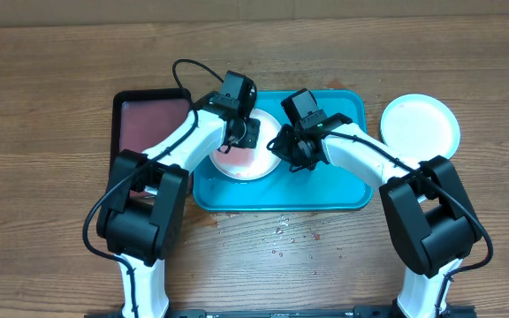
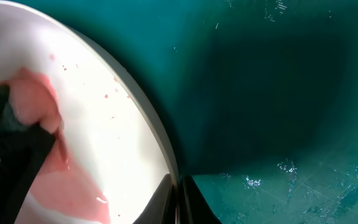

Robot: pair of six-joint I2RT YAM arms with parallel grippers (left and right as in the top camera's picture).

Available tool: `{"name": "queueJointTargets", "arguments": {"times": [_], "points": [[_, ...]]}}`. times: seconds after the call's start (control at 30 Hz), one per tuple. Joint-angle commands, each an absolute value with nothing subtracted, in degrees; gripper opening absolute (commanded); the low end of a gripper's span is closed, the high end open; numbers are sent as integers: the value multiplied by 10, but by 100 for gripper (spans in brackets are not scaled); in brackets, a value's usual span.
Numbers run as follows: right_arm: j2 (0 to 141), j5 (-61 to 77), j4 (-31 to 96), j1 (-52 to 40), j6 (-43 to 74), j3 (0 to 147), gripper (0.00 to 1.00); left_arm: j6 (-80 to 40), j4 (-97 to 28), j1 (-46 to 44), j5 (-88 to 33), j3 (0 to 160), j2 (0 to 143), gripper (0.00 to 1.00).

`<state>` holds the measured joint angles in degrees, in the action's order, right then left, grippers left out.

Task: Clean dirty plates on tray and stack at the side
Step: 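Scrub the white plate's red sauce in circles with the left-held sponge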

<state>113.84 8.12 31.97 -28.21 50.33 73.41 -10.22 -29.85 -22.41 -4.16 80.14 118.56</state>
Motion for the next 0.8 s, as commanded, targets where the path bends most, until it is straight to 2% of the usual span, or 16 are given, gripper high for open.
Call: {"name": "queueJointTargets", "arguments": {"times": [0.0, 0.2, 0.37, 0.77], "points": [[1135, 70, 316, -280, 510, 736, 4, -115, -276, -236, -69, 789, 1216, 4], [1135, 70, 316, -280, 510, 736, 4, -122, -253, -239, -104, 789, 1216, 4], [1135, 70, 316, -280, 510, 736, 4, -84, -292, -251, -101, 789, 1216, 4], [1135, 70, 316, -280, 510, 736, 4, -79, -440, -241, 133, 789, 1216, 4]]}}
